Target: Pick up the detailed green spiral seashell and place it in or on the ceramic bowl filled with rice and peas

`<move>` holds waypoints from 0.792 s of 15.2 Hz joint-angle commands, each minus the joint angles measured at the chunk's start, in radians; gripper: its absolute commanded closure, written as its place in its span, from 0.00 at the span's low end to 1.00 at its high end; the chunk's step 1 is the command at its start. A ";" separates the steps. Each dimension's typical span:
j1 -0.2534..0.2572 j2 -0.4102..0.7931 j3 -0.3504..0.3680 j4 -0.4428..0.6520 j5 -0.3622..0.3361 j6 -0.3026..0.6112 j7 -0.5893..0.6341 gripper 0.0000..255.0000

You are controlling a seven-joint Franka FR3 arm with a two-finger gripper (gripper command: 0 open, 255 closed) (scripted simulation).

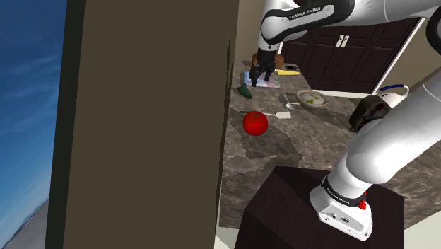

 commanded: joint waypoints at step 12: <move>-0.081 0.448 -0.081 0.320 0.078 0.147 -0.057 0.00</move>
